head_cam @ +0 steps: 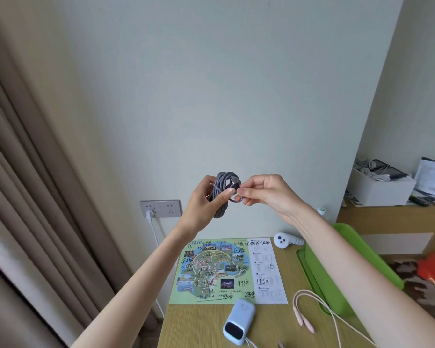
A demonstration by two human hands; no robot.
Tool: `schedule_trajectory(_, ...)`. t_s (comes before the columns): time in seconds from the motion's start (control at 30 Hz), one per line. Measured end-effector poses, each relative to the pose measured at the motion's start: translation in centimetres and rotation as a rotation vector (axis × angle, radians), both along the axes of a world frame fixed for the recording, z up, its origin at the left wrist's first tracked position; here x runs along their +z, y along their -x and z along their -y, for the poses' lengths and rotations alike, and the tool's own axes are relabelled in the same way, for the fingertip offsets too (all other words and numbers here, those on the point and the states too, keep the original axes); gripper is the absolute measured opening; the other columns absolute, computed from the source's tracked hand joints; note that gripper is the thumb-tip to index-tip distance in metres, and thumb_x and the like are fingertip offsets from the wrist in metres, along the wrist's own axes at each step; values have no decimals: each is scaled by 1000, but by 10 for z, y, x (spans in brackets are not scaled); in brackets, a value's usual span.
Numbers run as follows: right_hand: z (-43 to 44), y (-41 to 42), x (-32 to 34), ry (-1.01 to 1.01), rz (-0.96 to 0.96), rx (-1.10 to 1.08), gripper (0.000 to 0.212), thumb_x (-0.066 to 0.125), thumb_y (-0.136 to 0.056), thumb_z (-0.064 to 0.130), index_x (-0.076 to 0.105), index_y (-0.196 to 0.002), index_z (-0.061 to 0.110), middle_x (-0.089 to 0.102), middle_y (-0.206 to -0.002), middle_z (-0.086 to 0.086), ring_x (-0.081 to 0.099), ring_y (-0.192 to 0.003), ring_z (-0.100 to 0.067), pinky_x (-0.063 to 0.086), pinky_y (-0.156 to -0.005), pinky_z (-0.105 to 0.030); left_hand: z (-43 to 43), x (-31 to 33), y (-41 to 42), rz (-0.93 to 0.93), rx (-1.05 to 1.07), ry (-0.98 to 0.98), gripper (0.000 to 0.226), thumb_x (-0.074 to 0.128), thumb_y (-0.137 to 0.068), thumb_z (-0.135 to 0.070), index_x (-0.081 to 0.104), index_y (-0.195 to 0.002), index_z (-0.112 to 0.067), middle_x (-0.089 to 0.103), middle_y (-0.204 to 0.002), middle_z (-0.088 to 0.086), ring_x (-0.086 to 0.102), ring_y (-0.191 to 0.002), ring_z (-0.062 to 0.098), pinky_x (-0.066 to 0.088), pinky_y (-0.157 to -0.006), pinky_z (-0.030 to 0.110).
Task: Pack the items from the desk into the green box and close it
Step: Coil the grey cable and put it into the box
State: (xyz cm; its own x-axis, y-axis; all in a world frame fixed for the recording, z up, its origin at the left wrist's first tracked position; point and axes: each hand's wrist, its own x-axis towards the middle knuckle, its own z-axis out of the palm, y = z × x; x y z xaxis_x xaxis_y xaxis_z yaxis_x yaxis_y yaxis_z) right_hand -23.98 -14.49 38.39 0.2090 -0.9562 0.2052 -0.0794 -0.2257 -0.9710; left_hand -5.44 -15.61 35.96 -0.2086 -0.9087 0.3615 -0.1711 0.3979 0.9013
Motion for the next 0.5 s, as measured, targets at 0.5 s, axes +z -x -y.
schedule_trajectory(0.5,-49,81,-10,-155,9,-372,30,78,-73,-2,51,-71,10,66,-62,-10,60,-46,-11,50,-49,-17,-46,-12,95,646,199,490,50,65,-78,-62,43,-115,-37,62,-95,-18,52,-68,10,38,-54,23)
